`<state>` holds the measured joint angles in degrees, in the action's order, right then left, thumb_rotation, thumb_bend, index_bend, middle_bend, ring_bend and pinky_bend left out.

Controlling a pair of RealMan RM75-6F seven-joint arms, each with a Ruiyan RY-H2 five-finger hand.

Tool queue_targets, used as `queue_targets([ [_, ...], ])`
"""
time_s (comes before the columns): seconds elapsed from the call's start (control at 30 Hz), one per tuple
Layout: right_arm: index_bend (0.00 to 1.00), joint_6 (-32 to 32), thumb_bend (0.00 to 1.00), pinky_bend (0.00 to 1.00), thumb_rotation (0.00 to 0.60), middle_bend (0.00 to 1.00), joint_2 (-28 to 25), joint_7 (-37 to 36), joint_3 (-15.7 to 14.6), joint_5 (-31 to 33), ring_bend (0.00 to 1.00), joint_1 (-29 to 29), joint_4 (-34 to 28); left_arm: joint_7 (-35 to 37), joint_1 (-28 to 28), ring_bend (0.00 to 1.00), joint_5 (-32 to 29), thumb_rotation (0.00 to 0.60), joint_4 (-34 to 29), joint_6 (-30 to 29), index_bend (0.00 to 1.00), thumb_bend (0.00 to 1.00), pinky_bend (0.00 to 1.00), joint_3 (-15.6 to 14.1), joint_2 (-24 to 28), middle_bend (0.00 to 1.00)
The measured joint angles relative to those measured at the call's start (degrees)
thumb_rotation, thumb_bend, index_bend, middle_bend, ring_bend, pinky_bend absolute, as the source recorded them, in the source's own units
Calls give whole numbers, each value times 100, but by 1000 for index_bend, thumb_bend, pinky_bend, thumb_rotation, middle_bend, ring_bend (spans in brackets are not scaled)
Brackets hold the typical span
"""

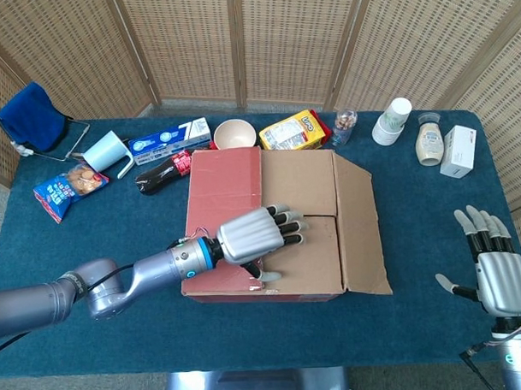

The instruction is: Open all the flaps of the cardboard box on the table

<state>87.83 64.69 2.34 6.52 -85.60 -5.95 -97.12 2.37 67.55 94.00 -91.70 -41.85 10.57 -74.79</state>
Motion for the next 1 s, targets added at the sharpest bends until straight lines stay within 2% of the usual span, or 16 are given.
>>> queue_targets([
  [0.23,0,15,80,62,600,0,-6,-25,-2,-28,0,11,-13,-44,152,288,-119,312,-132,110,254,94,239,16,-58,294],
  [0.33,0,14,81,62,600,0,-6,-20,-6,-44,0,11,-16,-50,201,372,-195,310,-231,142,256,94,355,39,-49,414],
  [0.47,0,10,80,62,600,0,-3,-24,-9,-56,0,11,-18,-107,228,423,-278,313,-332,211,257,94,378,22,5,468],
  [0.57,0,1,80,62,600,0,-4,-27,-14,-69,0,7,-23,-178,242,444,-391,309,-391,296,260,95,479,3,51,493],
  [0.7,0,10,81,62,600,0,-6,-25,-18,-85,0,13,-34,-307,262,450,-511,308,-459,365,272,93,475,-8,97,532],
  [0.87,0,11,80,62,600,0,-10,-42,-15,-80,0,18,-37,-448,294,457,-539,313,-520,351,304,95,470,-6,114,637],
  [1.0,0,14,81,62,600,0,-17,-57,-14,-93,0,20,-38,-511,302,550,-565,314,-592,352,329,95,487,-14,163,742],
])
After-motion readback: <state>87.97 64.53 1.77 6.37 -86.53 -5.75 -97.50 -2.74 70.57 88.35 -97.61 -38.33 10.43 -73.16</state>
